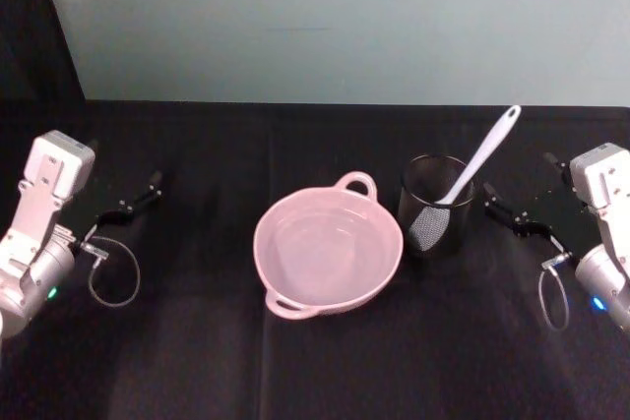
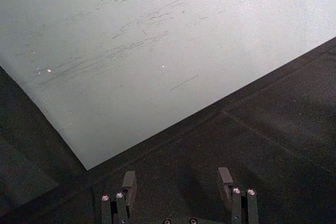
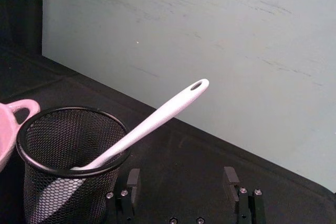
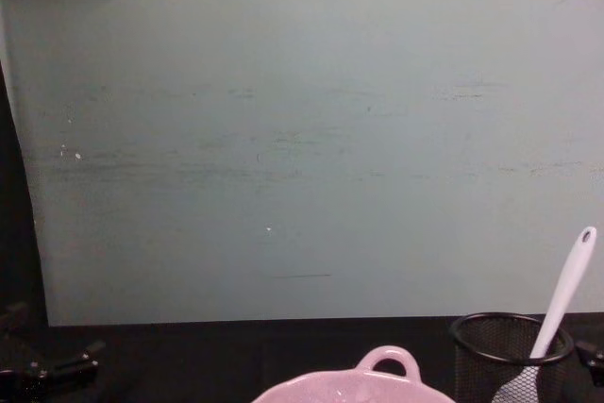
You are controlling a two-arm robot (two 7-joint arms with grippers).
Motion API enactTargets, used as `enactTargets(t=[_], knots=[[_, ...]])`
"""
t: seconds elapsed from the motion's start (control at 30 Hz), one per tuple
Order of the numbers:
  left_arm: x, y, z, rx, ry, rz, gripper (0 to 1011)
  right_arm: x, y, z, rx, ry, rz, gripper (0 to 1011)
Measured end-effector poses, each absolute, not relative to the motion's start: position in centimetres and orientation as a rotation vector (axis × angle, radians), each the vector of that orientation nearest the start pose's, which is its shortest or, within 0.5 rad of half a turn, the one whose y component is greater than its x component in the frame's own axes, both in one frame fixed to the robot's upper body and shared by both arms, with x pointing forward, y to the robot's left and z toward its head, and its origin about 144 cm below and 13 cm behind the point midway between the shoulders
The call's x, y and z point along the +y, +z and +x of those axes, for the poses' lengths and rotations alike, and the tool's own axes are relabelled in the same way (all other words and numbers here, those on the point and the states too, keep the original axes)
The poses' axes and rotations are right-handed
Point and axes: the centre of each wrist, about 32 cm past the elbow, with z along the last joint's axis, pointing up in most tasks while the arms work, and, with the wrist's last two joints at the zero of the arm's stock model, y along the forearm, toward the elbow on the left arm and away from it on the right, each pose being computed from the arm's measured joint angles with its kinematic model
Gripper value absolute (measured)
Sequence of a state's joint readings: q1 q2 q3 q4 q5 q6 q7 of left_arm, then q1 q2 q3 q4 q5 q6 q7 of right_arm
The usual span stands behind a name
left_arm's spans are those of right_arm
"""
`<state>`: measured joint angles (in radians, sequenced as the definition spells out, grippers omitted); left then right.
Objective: Use the one hand to pick up the spoon and stir the clear water in the bowl.
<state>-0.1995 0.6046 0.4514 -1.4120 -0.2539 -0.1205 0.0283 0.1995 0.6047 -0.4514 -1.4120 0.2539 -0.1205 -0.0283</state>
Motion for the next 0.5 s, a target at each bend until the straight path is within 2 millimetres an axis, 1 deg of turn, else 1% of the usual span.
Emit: enactTargets(t=[0.5], knots=[[30.97, 113.98, 48.86, -0.285, 1.248, 0.304, 1011, -30.97, 113.98, 48.86, -0.285, -1.248, -0.305, 1003]])
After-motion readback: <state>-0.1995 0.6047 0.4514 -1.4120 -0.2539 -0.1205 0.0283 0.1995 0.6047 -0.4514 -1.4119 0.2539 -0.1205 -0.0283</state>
